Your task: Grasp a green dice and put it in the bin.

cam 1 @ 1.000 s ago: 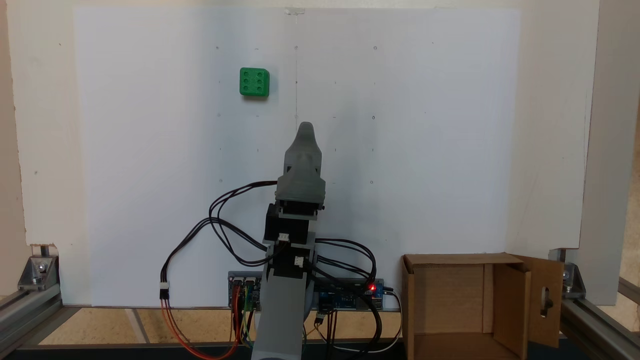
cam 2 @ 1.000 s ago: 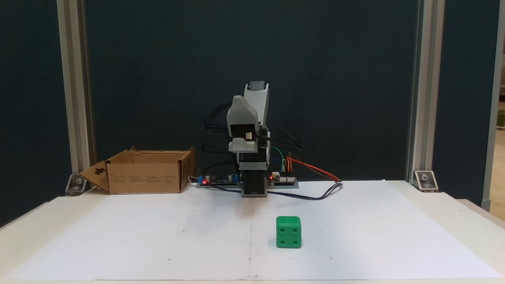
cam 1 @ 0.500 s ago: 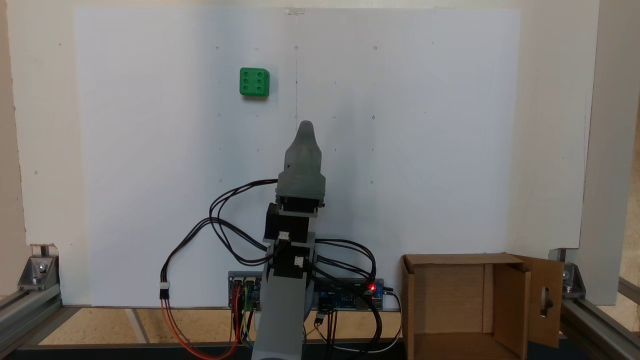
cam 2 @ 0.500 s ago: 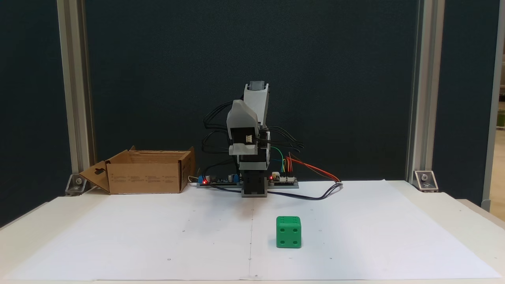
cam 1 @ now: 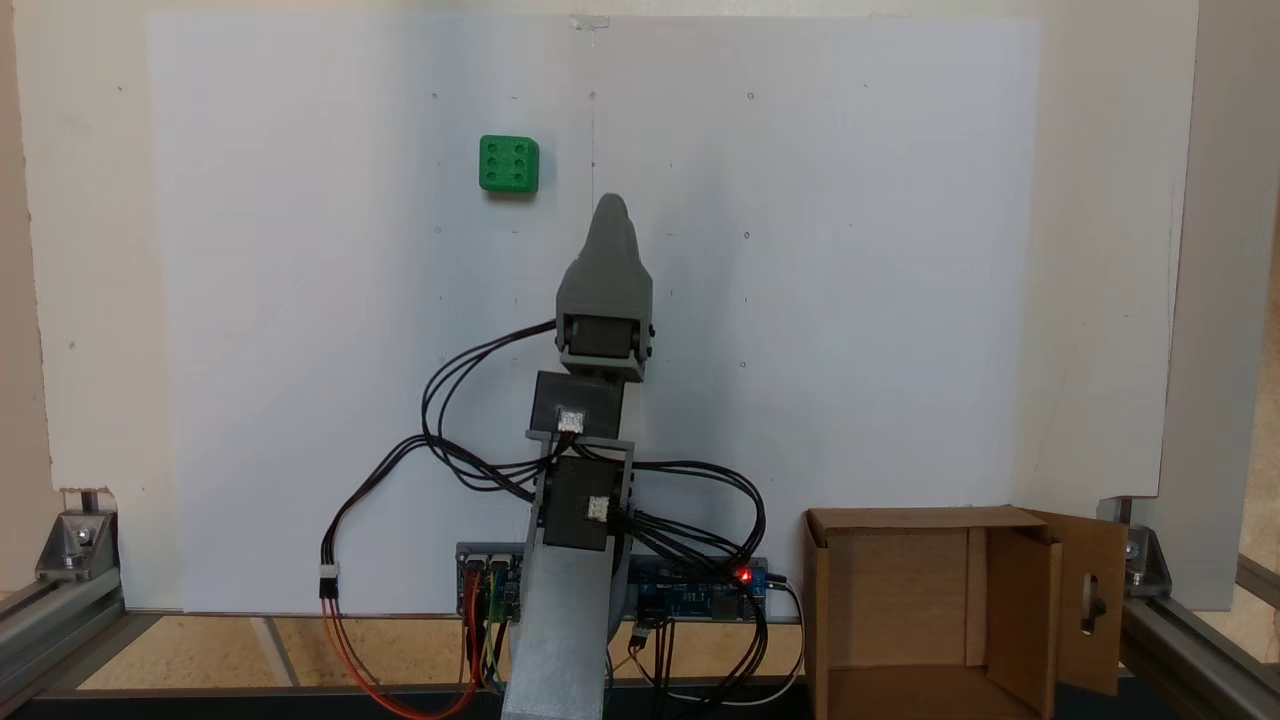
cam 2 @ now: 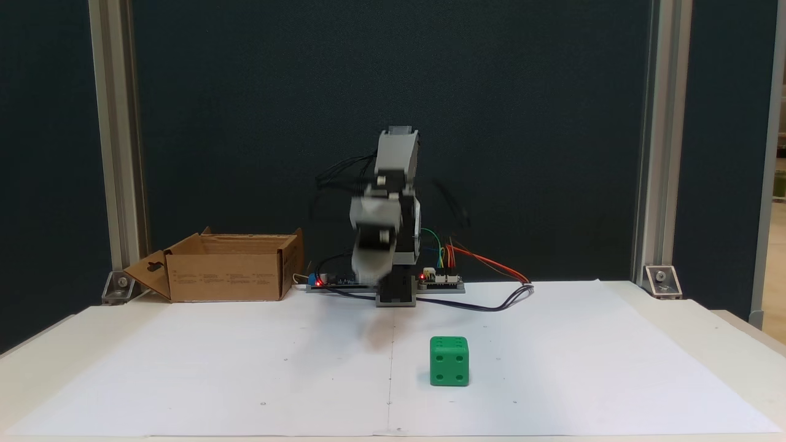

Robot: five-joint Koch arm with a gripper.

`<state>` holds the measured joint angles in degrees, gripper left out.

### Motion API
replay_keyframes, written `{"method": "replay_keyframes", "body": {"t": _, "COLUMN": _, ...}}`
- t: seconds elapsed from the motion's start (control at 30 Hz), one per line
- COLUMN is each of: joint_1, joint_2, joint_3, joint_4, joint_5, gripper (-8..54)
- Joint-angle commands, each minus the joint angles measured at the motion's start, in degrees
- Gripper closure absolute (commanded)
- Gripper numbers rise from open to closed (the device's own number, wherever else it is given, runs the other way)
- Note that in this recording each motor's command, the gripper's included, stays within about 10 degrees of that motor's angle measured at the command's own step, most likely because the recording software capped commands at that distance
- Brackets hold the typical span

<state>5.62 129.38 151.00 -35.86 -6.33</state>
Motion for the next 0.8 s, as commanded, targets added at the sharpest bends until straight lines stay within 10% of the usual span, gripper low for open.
{"method": "replay_keyframes", "body": {"t": 0.0, "joint_1": -0.44, "joint_2": 6.50, "joint_3": -9.21, "joint_4": 9.12, "joint_5": 2.90, "gripper": 2.4}}
{"method": "replay_keyframes", "body": {"t": 0.4, "joint_1": -11.95, "joint_2": 4.39, "joint_3": -43.24, "joint_4": 55.00, "joint_5": 20.21, "gripper": 2.2}}
{"method": "replay_keyframes", "body": {"t": 0.77, "joint_1": -13.36, "joint_2": -19.60, "joint_3": -63.28, "joint_4": 95.61, "joint_5": 23.55, "gripper": 2.2}}
